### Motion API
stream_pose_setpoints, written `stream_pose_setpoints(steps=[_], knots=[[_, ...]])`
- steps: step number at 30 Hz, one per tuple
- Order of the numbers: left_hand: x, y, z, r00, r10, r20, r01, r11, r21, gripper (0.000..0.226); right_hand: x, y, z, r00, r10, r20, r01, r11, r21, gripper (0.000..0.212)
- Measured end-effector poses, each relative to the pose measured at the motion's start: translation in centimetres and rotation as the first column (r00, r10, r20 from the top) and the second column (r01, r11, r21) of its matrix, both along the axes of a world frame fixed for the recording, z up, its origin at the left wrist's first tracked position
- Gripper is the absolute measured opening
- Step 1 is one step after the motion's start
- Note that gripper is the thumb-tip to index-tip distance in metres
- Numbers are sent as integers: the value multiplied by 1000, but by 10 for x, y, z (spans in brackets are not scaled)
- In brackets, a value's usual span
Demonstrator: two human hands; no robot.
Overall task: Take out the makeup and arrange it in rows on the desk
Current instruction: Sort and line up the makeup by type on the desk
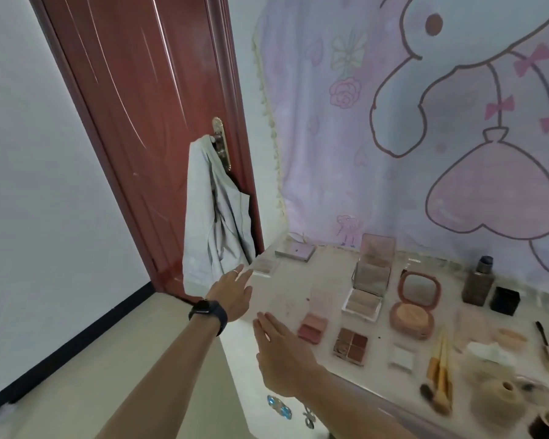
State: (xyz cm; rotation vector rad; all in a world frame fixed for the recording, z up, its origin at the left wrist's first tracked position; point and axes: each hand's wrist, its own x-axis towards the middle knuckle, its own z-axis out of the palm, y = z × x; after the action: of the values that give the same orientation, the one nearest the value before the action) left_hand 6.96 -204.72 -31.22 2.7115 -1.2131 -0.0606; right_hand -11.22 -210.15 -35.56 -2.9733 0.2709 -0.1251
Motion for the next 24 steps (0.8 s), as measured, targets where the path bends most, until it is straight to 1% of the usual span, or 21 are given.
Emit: stream_pose_setpoints(steps=[3, 5, 7, 9, 11, 14, 16, 19, 20, 23, 24], knots=[[16, -26, -1, 998, -59, 25, 56, 993, 100, 53, 13, -1, -13, 1000, 4, -15, -5, 1000, -24, 68], [25, -41, -4, 995, -91, 36, 83, 981, 174, 54, 14, -4, -22, 999, 10, 33, -10, 1000, 7, 61], [34, -53, -8, 994, -103, 33, 93, 968, 233, 56, 13, -8, -32, 1000, 20, 19, -20, 1000, 21, 61], [41, -61, -10, 994, -105, 9, 99, 954, 282, 57, 13, -11, -40, 999, 32, 8, -32, 999, 9, 64], [48, -64, -14, 995, -102, -5, 99, 950, 297, 56, 11, -9, -38, 999, 47, 23, -46, 999, -20, 64], [52, -66, -17, 993, -116, -7, 114, 966, 233, 52, 9, -9, -36, 996, 63, 56, -60, 996, -64, 65], [48, -65, -16, 993, -111, -28, 114, 982, 148, 49, 7, -8, -35, 996, 63, 59, -59, 996, -63, 70], [43, -62, -14, 995, -53, -83, 53, 999, 0, 41, 5, -7, -34, 995, 54, 88, -48, 997, -65, 66], [41, -61, -14, 996, -35, -82, 33, 999, -28, 41, 5, -7, -35, 993, 53, 101, -46, 997, -66, 66], [39, -56, -16, 998, 12, -61, -16, 997, -69, 39, 6, -6, -37, 995, 41, 86, -35, 997, -76, 77], [39, -54, -16, 997, 27, -74, -33, 996, -81, 38, 6, -7, -38, 995, 48, 83, -41, 996, -81, 77]])
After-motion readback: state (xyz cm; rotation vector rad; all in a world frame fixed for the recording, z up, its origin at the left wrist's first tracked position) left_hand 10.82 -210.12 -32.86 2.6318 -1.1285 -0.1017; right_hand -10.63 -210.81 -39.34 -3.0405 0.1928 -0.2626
